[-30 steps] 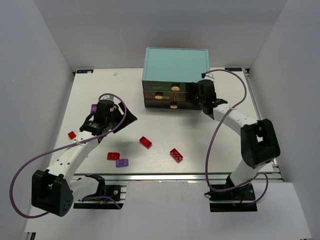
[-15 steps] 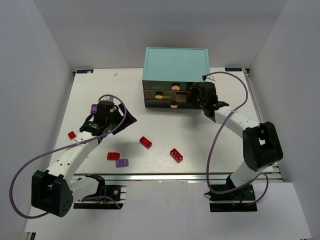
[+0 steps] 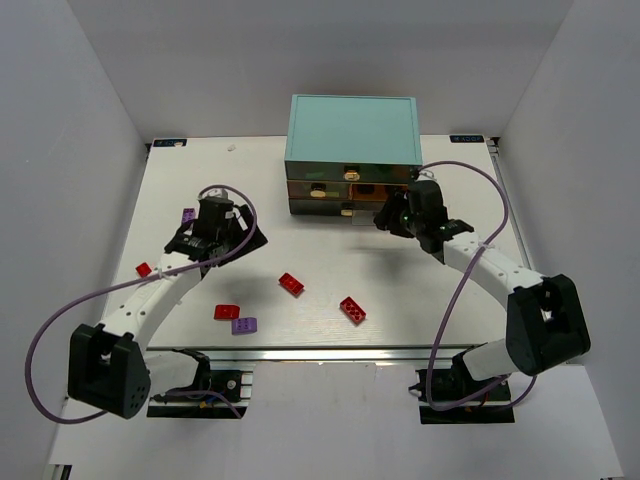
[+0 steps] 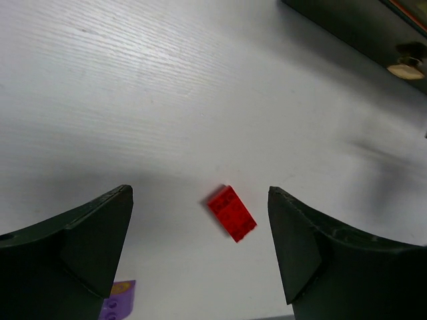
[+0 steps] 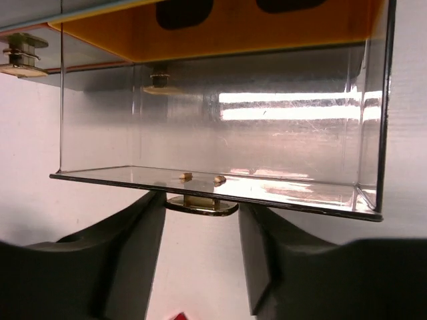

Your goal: Sort the legos into containers by color

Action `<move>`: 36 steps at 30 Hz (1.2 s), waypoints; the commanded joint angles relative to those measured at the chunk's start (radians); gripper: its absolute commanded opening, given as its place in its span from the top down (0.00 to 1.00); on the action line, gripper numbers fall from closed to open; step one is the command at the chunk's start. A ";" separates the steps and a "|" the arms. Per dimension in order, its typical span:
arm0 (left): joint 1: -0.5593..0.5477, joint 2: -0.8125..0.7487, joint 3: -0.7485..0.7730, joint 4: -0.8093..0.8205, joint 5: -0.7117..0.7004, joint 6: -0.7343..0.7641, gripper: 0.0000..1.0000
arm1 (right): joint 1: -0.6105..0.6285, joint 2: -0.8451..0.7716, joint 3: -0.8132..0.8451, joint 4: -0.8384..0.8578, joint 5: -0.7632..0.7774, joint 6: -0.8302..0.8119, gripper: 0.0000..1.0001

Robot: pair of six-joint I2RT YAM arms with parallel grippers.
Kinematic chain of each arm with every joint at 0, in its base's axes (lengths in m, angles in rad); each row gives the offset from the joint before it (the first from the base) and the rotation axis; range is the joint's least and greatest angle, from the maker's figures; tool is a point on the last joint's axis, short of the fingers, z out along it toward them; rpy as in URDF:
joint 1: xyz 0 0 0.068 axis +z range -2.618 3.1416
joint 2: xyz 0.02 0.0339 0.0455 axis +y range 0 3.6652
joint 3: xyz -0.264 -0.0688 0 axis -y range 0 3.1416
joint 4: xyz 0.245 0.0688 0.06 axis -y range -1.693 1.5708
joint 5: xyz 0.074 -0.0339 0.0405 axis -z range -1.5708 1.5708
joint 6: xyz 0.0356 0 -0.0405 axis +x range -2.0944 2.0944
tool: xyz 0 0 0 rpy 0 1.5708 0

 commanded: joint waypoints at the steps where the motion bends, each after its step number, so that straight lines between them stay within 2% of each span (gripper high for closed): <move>1: 0.021 0.048 0.072 -0.038 -0.114 0.093 0.08 | -0.008 -0.026 -0.022 -0.034 -0.004 0.008 0.43; 3: 0.035 0.081 0.099 -0.036 -0.123 0.116 0.08 | -0.005 -0.032 -0.024 -0.019 -0.028 -0.015 0.25; 6: 0.060 0.152 0.149 -0.034 -0.093 0.134 0.08 | -0.008 -0.046 -0.021 0.001 -0.068 -0.059 0.11; 7: 0.060 0.178 0.160 -0.035 -0.087 0.136 0.08 | -0.008 -0.052 -0.019 0.003 -0.103 -0.082 0.11; 11: 0.083 0.200 0.183 -0.051 -0.088 0.093 0.09 | 0.001 -0.082 -0.019 0.024 -0.205 -0.170 0.12; 15: 0.120 0.195 0.174 -0.071 -0.119 0.062 0.13 | 0.016 -0.079 0.002 0.038 -0.393 -0.280 0.28; 21: 0.195 0.232 0.209 -0.129 -0.174 0.070 0.25 | 0.071 0.026 0.111 -0.069 -0.599 -0.504 0.41; 23: 0.231 0.247 0.226 -0.131 -0.202 0.094 0.29 | 0.100 0.030 0.128 -0.083 -0.640 -0.546 0.43; 24: 0.247 0.252 0.231 -0.121 -0.208 0.106 0.29 | 0.108 0.030 0.131 -0.097 -0.669 -0.628 0.44; 27: 0.302 0.301 0.261 -0.080 -0.217 0.238 0.30 | 0.146 0.019 0.130 -0.135 -0.715 -0.741 0.45; 28: 0.316 0.316 0.270 -0.071 -0.213 0.260 0.29 | 0.151 0.016 0.133 -0.154 -0.728 -0.778 0.45; 30: 0.357 0.348 0.304 -0.051 -0.180 0.304 0.26 | 0.151 0.026 0.168 -0.224 -0.840 -0.886 0.36; 31: 0.371 0.391 0.321 -0.046 -0.170 0.333 0.24 | 0.148 0.031 0.188 -0.311 -0.875 -1.005 0.33; 33: 0.403 0.451 0.371 -0.039 -0.135 0.387 0.16 | 0.151 0.042 0.234 -0.387 -0.929 -1.131 0.26; 36: 0.431 0.522 0.451 -0.051 -0.128 0.442 0.13 | 0.150 0.030 0.231 -0.376 -0.918 -1.188 0.22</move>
